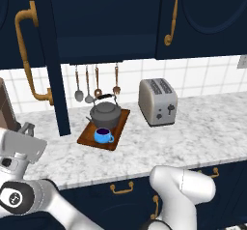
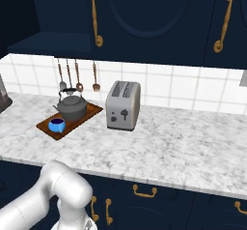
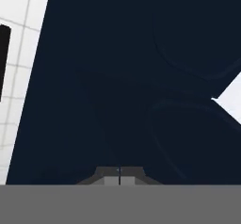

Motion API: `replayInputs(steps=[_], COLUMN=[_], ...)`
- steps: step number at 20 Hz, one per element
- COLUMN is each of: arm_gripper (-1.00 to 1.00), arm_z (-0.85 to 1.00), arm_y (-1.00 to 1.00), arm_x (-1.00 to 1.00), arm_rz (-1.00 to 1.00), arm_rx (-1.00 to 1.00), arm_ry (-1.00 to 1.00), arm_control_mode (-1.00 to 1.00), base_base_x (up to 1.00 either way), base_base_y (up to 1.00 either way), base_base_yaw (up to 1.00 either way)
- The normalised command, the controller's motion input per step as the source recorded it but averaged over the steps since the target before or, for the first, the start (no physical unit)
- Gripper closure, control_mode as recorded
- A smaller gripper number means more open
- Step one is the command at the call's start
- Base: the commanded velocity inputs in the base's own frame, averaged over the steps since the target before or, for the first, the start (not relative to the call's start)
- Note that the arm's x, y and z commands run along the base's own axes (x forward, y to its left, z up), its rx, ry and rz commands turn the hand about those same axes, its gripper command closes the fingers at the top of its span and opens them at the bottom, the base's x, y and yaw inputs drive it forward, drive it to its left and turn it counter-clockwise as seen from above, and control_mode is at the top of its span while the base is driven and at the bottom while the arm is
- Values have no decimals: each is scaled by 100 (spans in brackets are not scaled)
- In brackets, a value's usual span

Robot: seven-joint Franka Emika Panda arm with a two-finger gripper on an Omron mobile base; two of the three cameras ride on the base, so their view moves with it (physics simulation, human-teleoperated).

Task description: Pick the kettle from the counter and place it on the tray. Then pick the mug from the cabinet and place it on the tray. Then close the cabinet doors.

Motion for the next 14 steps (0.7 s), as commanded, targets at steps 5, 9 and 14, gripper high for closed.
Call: replayInputs(steps=[5, 9, 14], arm_gripper=[100, 100, 100], arm_z=[42, 43, 49], arm_y=[4, 0, -18], arm_x=[0, 0, 1], arm_rz=[2, 0, 0], arm_rx=[-1, 0, 4], arm_ry=[-1, -3, -9], arm_control_mode=[-100, -100, -100], base_base_x=[0, 0, 0], base_base_y=[0, 0, 0], base_base_yaw=[0, 0, 0])
